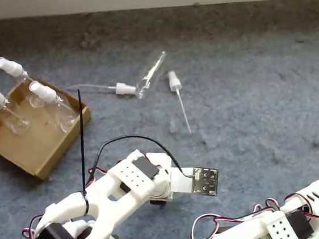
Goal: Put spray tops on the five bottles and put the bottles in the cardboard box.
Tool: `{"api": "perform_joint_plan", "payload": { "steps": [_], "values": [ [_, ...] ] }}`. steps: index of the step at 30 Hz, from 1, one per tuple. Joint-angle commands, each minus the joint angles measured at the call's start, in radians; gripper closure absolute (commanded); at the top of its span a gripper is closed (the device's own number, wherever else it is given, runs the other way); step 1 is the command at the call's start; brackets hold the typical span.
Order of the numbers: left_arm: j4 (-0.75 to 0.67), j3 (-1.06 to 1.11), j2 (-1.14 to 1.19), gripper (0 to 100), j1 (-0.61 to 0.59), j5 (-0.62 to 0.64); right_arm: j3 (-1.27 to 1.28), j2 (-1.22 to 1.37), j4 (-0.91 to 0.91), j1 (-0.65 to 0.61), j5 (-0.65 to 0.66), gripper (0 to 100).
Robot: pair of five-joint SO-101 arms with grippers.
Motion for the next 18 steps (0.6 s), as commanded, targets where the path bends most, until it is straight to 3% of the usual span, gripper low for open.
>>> {"api": "perform_joint_plan", "payload": {
  "steps": [1,8,15,18],
  "values": [
    [-0.018,-0.013,-0.018,91,-0.001,-0.002,0.134,-0.012,0.005,0.010,0.011,99.1],
    [-0.018,-0.091,-0.018,91,-0.084,0.009,0.134,-0.012,0.005,0.010,0.011,99.1],
    [-0.017,-0.197,-0.018,91,-0.143,0.259,0.133,-0.012,0.005,0.001,0.011,99.1],
    [-0.017,-0.232,-0.019,91,-0.160,0.302,0.133,-0.012,0.005,0.001,0.011,99.1]
  ]
}}
